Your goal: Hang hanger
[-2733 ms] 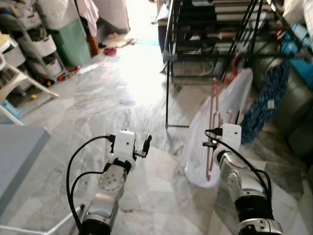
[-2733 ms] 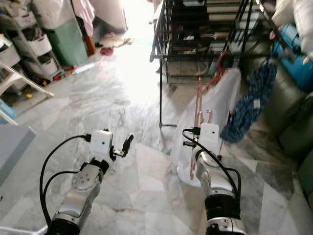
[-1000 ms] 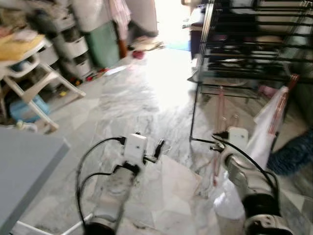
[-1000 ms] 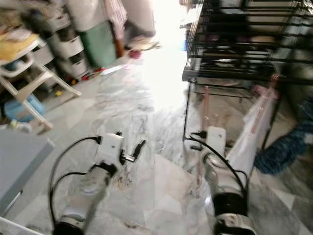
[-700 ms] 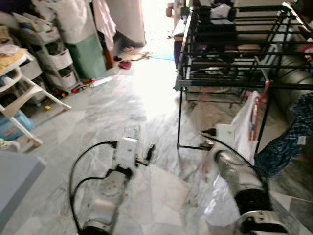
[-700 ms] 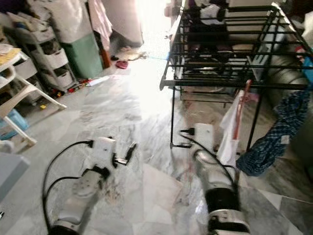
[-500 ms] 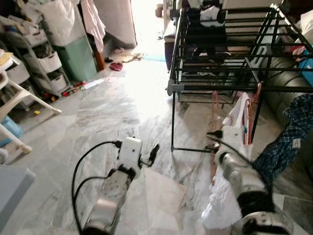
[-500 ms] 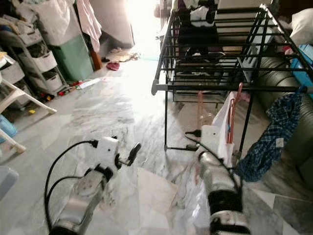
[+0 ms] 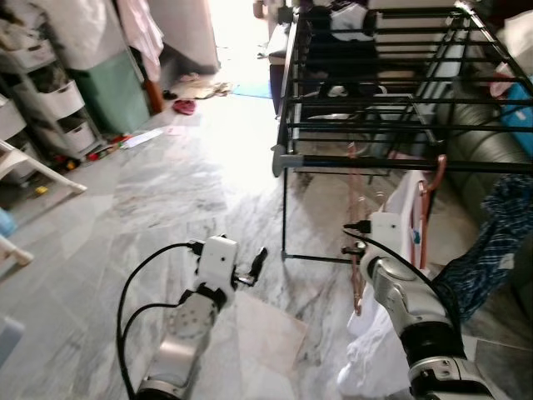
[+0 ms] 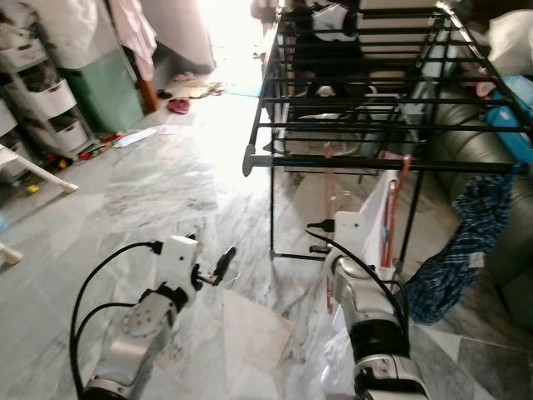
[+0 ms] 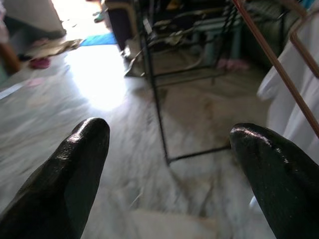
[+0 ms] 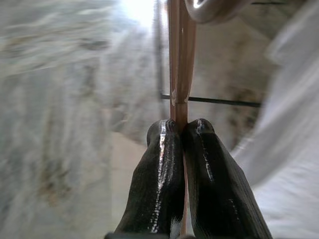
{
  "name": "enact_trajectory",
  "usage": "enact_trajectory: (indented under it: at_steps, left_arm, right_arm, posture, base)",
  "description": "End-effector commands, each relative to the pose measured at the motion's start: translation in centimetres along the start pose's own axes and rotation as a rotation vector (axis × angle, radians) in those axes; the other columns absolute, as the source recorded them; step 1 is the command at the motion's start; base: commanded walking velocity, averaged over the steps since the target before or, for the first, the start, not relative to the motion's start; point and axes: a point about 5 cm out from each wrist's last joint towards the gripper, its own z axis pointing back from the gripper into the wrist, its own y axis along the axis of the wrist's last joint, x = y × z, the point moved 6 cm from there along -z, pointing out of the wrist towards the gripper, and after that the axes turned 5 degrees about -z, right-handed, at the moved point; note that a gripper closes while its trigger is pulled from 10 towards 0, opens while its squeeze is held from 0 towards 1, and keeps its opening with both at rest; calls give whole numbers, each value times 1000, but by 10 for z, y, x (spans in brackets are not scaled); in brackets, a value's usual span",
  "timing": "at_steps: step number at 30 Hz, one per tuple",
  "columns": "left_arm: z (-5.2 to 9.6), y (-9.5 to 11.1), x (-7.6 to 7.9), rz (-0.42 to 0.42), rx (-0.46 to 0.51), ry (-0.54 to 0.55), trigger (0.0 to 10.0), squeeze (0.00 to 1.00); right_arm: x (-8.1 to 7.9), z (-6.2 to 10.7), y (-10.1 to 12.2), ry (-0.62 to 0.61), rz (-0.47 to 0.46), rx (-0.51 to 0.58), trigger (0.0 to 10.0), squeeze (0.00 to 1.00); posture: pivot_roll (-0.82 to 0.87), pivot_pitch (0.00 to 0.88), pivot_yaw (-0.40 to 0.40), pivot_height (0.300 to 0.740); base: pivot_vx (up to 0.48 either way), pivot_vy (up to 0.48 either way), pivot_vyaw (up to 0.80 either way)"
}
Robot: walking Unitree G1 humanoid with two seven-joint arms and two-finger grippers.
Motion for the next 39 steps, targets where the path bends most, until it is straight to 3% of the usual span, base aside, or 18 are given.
enact_trajectory:
  at_steps: [1, 7, 20, 32, 39]
  left_arm:
    - [1, 6, -1, -9, 22, -9, 10000, 0]
    - [7, 9, 6, -26, 52, -83, 10000, 0]
    - [7, 13, 16, -61, 63, -129, 10000, 0]
    - [14, 11, 16, -79, 59, -143, 10000, 0]
    - [18, 10, 15, -86, 51, -139, 10000, 0]
  right_arm:
    - [-12, 4, 22, 44, 10, 57, 10000, 0]
    - [-21, 9, 25, 65, 14, 72, 10000, 0]
    - [-32, 1, 78, 89, 29, 168, 10000, 0]
    - [-31, -12, 103, 71, 30, 181, 10000, 0]
    - [-27, -16, 105, 58, 2, 176, 10000, 0]
  posture:
    - [-64, 0, 79, 740]
    - [-56, 0, 76, 740]
    - [-44, 0, 75, 740]
    - [-5, 10, 66, 740]
    - [15, 13, 66, 740]
  base:
    - [0, 0, 0]
    - [0, 0, 0]
    - [0, 0, 0]
    - [0, 0, 0]
    - [0, 0, 0]
